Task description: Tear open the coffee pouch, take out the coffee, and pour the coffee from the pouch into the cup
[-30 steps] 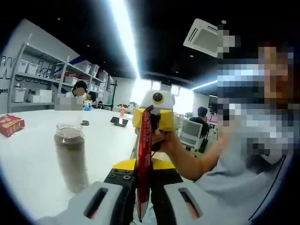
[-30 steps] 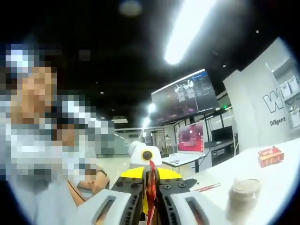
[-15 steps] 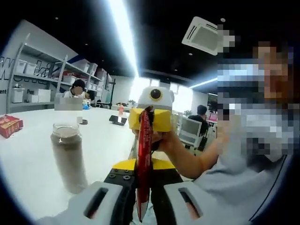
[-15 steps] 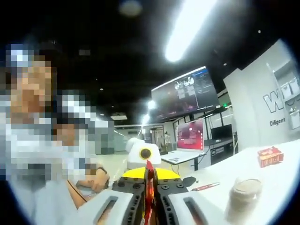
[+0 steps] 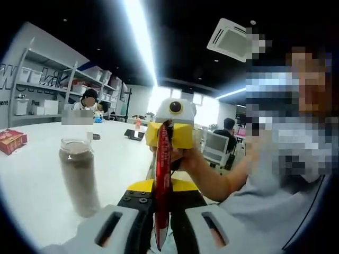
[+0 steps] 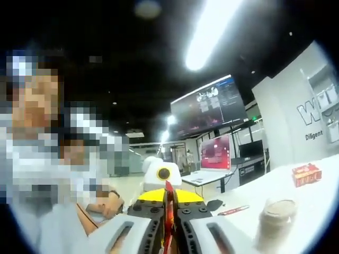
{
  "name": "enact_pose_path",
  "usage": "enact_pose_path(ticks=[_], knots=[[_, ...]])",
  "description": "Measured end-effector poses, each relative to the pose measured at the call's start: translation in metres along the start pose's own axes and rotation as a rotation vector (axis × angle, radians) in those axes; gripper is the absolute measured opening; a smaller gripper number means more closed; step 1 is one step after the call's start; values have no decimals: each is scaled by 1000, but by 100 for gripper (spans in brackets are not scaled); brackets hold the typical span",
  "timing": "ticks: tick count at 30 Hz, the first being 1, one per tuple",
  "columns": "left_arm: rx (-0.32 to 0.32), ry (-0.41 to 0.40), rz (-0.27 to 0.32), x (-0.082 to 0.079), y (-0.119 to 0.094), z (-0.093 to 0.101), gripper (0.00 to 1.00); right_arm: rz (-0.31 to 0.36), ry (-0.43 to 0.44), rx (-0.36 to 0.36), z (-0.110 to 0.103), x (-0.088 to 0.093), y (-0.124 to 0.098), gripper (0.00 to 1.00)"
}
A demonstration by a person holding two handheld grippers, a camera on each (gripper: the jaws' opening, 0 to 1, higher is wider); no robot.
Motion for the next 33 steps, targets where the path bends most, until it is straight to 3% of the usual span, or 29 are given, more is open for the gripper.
enact_pose_path(ticks=[3, 10, 15, 20, 21, 23, 33], knots=[[-7, 3, -8, 1, 0, -1, 12, -5, -15, 1, -1, 1, -1, 5], [14, 17, -11, 3, 3, 1, 13, -15, 45, 0, -3, 1, -3, 3], [-27, 151, -12, 5, 0, -5, 15, -49, 60, 18, -3, 5, -3, 2], [-34, 115, 57, -8, -15, -4, 15, -53, 82, 25, 0, 6, -9, 2], [-18, 95, 149, -23, -36, -1, 15, -52, 88, 27, 0, 6, -11, 2], [-26, 86, 196, -30, -45, -1, 13, -57, 99, 16, -2, 8, -11, 2], [11, 103, 213, -33, -38, 10, 8, -90, 105, -16, -10, 17, -6, 2]])
Point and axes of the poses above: the point that each gripper's makers call its tool centre point, and the gripper's own axes: y roughly forward along the fingers, z roughly to its right, x roughly out of its underside, the point moved 4 cm from there along -y, roughly backward along the fingers, and after that the axes turned 10 degrees about -y, right-handed, at the moved point
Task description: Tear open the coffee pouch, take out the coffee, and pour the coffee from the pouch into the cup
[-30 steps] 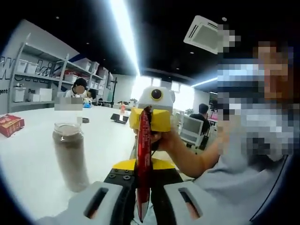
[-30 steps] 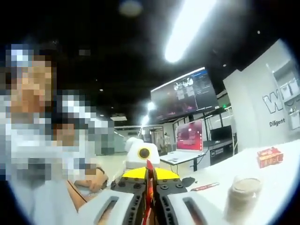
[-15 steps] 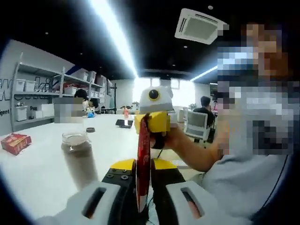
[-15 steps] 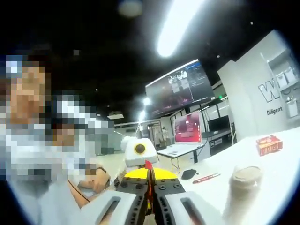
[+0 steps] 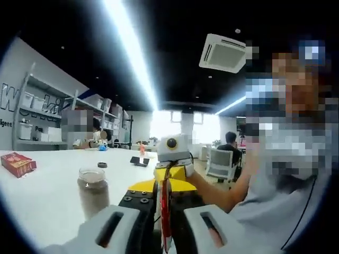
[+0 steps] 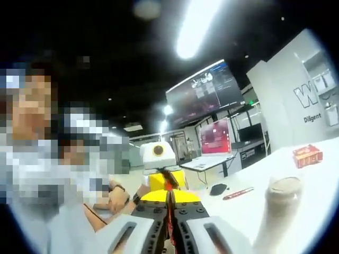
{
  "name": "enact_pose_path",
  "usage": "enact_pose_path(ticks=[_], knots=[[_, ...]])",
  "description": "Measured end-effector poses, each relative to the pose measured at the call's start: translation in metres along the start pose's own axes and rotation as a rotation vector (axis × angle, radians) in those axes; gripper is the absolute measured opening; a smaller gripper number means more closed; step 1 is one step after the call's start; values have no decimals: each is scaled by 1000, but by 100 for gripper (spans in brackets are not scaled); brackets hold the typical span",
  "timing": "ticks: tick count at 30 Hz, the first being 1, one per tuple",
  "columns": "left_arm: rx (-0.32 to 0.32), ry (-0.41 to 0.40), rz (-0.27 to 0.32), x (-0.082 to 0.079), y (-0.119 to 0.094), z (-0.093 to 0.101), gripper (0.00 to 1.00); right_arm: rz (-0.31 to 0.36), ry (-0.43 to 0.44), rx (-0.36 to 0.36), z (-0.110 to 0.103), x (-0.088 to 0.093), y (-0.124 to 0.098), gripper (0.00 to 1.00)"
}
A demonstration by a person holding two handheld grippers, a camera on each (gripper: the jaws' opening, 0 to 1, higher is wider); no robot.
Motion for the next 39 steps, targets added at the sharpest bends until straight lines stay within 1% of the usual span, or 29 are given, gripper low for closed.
enact_pose_path(ticks=[2, 4, 11, 16, 27, 32, 35, 39], knots=[[13, -17, -2, 0, 0, 2, 5, -3, -1, 1, 0, 0, 0, 2], [19, -14, 2, 1, 1, 3, 5, -1, -1, -4, 0, 0, -1, 2], [34, -13, -10, 3, 2, 6, 5, -4, 13, -19, -3, 1, -1, 2], [45, 1, -20, 5, 1, 8, 6, -3, 29, -36, -5, 2, -2, 2], [58, 14, -36, 7, -1, 8, 6, -6, 49, -52, -8, 6, 0, 2], [60, 28, -66, 12, 3, 10, 8, -9, 39, -54, -10, 6, 2, 2], [56, 21, -51, 10, 3, 9, 8, -3, 40, -50, -9, 5, 0, 2], [59, 19, -54, 10, 3, 9, 8, -7, 37, -49, -9, 6, -1, 2]])
Point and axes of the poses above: the point that each gripper's makers call its tool centre point, and the gripper's own axes: y roughly forward along the fingers, z roughly to its right, x roughly out of its underside, the point moved 4 cm from there along -y, roughly backward along the fingers, and after that the axes turned 10 degrees about -y, right-handed, at the moved point
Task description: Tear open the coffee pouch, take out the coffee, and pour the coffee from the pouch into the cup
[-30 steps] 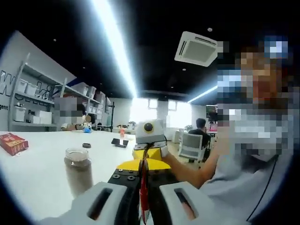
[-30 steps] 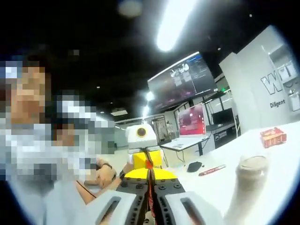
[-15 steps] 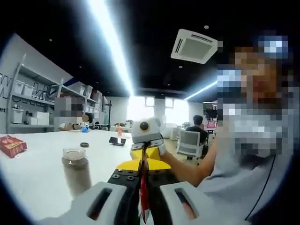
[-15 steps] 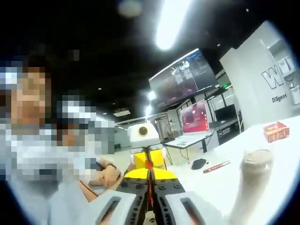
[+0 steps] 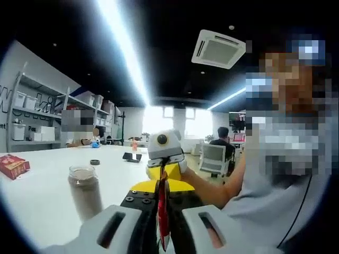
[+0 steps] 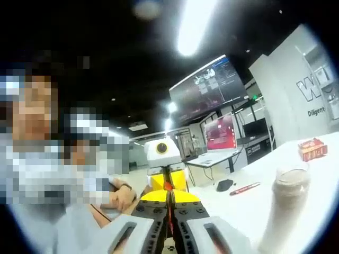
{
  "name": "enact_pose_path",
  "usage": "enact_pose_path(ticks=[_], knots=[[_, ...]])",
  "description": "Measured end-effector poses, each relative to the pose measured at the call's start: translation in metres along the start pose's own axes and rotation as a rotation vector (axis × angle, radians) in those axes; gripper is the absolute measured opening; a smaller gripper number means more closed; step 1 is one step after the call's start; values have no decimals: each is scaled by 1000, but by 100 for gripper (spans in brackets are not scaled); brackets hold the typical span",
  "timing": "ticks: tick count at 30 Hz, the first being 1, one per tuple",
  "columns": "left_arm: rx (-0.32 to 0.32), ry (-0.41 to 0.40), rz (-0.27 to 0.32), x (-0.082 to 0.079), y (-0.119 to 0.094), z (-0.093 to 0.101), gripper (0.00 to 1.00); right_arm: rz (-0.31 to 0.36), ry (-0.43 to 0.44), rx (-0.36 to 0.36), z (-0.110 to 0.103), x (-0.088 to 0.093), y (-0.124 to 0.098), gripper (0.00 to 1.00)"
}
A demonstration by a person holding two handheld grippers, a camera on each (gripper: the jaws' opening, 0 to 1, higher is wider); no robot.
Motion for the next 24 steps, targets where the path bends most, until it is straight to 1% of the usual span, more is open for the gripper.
enact_pose_path(ticks=[11, 15, 16, 18, 19, 20, 21, 24], knots=[[3, -2, 0, 0, 2, 1, 7, 3, -3, -2, 1, -1, -2, 2], [4, -34, -3, -1, 2, 1, 5, 7, -14, -3, 1, -1, -2, 2], [3, -39, -3, -1, 2, 1, 4, 9, -24, 0, 1, -2, -2, 2], [-2, -79, 1, -3, 2, 1, 4, 26, -117, 5, 1, -4, -1, 3], [2, -100, 2, -3, 2, 1, 3, 29, -143, 3, 1, -5, -2, 3], [5, -100, 1, -3, 2, 1, 3, 30, -171, 0, -1, -5, -2, 3], [10, -102, 1, -3, 2, 2, 3, 29, -161, -1, -2, -5, -2, 3], [15, -105, -2, -2, 2, 3, 3, 32, -168, -2, -2, -6, -1, 5]])
Point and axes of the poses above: the point that each gripper's makers call its tool centre point, and the gripper's own axes: y roughly forward along the fingers, z roughly to its right, x roughly out of its underside, the point moved 4 cm from there along -y, roughly backward along the fingers, and after that the axes turned 10 degrees about -y, right-handed, at the moved point
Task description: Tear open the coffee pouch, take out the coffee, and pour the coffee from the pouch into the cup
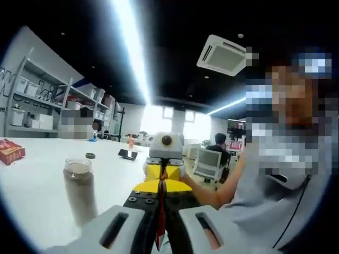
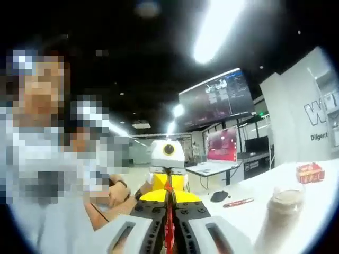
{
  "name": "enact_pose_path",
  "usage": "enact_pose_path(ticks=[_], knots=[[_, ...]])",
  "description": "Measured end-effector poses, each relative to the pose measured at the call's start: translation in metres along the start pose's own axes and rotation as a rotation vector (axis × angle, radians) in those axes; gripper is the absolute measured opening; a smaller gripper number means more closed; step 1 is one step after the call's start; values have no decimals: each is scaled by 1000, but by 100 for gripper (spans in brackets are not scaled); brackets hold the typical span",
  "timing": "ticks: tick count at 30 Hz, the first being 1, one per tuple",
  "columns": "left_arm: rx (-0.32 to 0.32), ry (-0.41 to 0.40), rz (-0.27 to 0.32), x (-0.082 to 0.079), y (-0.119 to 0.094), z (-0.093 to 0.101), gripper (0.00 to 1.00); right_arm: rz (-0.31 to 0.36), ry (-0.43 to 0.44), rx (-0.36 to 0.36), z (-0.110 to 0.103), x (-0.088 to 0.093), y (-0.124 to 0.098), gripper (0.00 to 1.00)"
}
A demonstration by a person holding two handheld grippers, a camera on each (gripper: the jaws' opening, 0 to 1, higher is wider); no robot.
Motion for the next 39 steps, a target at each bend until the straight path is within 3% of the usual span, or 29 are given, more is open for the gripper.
enact_pose_path(ticks=[7, 13, 21, 29, 33, 36, 39], knots=[[6, -15, -8, 1, 1, 1, 3, 9, -24, -1, -1, -1, 0, 5], [21, -21, -4, 0, 2, 2, 4, 1, 31, 0, -2, -3, -1, 2], [4, 54, -2, 1, 2, 3, 7, -9, 90, 2, -1, -1, -1, 2], [10, 53, 4, 0, 1, 3, 6, -14, 100, -3, -1, 1, -1, 2], [26, 1, 1, -1, 0, 4, 4, -7, 115, -12, -2, 0, 0, 2], [24, -57, 9, -2, 1, 2, 4, 13, 10, 2, 0, -2, 0, 3], [18, -78, 9, -1, 1, 2, 3, 11, -18, 4, -2, -2, 1, 3]])
Point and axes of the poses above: the point that each gripper's makers call its tool centre point, and the gripper's own axes: y roughly forward along the fingers, z roughly to its right, x roughly out of its underside, the point moved 4 cm from there along -y, roughly backward along the fingers, and after that the axes turned 10 degrees about -y, right-handed, at the moved point
